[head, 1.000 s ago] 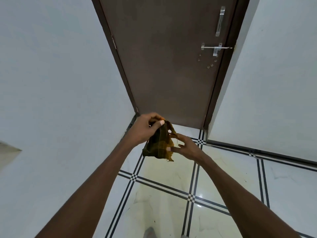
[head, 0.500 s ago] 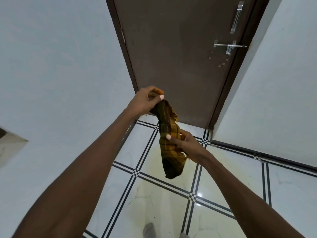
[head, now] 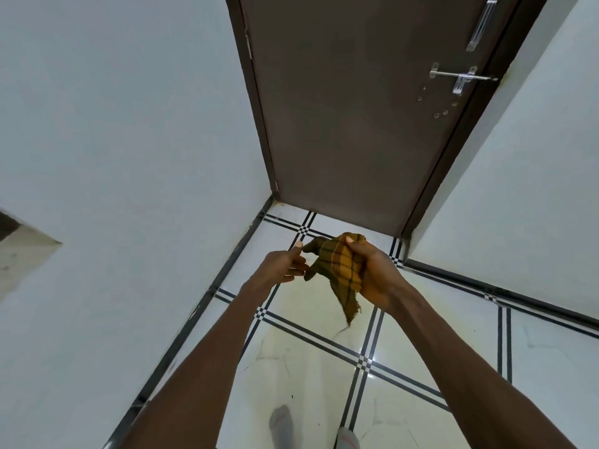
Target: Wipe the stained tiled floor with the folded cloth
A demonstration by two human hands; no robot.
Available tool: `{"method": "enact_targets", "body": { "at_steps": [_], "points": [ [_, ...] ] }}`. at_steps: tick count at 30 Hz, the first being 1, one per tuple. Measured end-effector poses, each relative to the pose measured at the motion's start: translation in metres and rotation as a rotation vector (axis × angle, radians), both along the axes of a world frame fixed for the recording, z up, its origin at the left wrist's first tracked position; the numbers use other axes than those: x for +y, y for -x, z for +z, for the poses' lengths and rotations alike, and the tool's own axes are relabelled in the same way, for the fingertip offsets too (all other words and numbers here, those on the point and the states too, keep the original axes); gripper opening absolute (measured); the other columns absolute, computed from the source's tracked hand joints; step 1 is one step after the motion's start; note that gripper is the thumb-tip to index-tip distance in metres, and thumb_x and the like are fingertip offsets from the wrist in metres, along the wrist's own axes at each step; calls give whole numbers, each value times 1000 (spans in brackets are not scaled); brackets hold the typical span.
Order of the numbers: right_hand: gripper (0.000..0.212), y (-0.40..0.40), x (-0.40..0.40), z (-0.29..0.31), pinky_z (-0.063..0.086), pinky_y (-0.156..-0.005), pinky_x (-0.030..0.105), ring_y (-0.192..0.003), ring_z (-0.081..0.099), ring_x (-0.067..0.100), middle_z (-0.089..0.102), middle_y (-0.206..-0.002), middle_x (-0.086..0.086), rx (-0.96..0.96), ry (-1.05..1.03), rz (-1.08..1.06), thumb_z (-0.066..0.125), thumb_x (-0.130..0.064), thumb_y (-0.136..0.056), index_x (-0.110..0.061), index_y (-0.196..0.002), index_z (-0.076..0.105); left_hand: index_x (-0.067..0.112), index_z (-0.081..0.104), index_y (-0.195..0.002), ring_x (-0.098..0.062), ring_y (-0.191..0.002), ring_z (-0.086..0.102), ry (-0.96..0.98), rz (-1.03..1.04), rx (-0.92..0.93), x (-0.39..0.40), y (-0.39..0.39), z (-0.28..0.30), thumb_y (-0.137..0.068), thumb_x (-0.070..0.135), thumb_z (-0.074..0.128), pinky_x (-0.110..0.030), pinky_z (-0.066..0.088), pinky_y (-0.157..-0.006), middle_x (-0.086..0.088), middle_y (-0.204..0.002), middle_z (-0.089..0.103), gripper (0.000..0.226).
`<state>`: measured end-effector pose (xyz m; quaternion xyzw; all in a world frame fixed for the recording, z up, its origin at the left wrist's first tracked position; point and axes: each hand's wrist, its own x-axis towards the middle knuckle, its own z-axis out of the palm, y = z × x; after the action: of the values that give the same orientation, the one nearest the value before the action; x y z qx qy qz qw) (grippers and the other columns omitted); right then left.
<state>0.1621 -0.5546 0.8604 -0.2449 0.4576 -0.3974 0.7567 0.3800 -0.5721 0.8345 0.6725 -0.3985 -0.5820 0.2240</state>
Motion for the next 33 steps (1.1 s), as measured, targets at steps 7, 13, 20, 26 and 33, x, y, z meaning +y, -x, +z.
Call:
{"method": "enact_targets", "body": {
  "at_steps": [7,13,20,26,33],
  "points": [
    [36,-2,-6,17,52,-107,49,-122,69,38,73,-128,19,-14,-59,-3,55,-29,-104,-8,-131,67,11,56,-145,-31,-129,63,-17,182,494,-4,10,-1,-102,66,30,-44,42,-117,-14,-139,66,74],
    [29,13,-12,21,58,-90,43,-104,73,31,76,-108,13,117,-48,8,60,-30,-103,-11,-123,68,11,62,-132,-28,-128,62,123,93,409,-8,13,11,-102,40,57,-44,49,-112,-8,-127,70,42],
    [17,35,-18,15,58,-72,28,-81,71,18,73,-96,16,575,6,-19,66,-21,-101,-5,-104,72,8,74,-106,-24,-104,72,398,44,-52,-19,6,20,-93,39,73,-47,57,-102,-10,-106,75,33],
    [24,30,-17,30,60,-72,28,-92,73,21,73,-102,9,499,66,-57,64,-24,-103,-9,-121,64,9,61,-117,-30,-111,68,456,40,-110,-20,10,24,-101,41,60,-50,58,-100,-12,-117,68,35],
    [23,21,-8,41,59,-82,30,-101,71,24,68,-104,9,378,70,-44,56,-25,-106,-12,-125,60,13,44,-137,-37,-130,59,304,133,169,-8,20,25,-109,35,42,-51,55,-102,-15,-144,54,36]
  ]
}}
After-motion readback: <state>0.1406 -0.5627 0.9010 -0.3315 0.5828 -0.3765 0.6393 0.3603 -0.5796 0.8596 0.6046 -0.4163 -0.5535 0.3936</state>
